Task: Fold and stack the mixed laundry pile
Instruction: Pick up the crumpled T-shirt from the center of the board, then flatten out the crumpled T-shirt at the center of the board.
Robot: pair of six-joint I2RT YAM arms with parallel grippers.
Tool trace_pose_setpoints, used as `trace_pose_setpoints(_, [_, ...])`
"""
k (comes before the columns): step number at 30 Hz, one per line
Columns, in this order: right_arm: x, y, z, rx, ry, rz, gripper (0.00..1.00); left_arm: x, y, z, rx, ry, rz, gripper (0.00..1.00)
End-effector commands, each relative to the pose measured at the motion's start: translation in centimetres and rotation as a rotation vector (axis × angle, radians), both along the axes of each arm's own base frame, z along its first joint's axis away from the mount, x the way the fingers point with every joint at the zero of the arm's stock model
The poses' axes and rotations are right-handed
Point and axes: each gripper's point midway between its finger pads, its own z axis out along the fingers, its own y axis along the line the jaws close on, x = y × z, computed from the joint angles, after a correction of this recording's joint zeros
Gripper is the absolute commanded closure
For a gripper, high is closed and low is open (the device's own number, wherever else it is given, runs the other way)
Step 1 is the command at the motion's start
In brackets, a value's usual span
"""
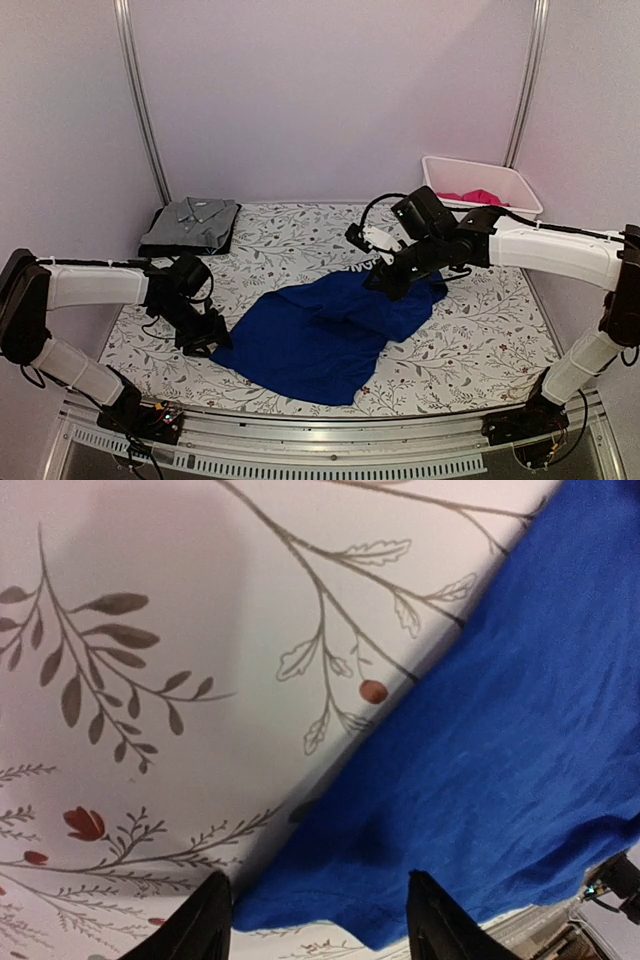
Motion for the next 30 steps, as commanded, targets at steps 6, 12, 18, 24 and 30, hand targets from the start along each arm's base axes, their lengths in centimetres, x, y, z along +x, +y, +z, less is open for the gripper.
trace_pose_setpoints(6, [2.9,-2.0,3.3,0.096,-0.038,-0.136,1.0,-3.6,1.2,-4.5,0.177,0.156,-0.023,0.47])
trace_pose_setpoints(12, [4.6,-3.4,4.9,0.111,-0.079,-0.208,1.0,-2.1,0.8,-4.0,0.277,0.098,-0.072,0.98])
trace_pose_setpoints(18, [9.5,-7.1,9.7,0.188,-0.17,-0.42,1.0,7.4,0.9,4.7,0.397,-0.212,-0.047,1.0])
trace_pose_setpoints(24, [14.5,-12.8,20.4,0.341,-0.369,-0.654,1.0,16.8,4.6,16.1,0.381,-0.513,0.059,1.0])
trace_pose_setpoints(30, [15.8,-15.3,31.2,0.426,-0.623,-0.701,1.0,22.7,5.5,26.8,0.41,-0.776,-0.016,1.0])
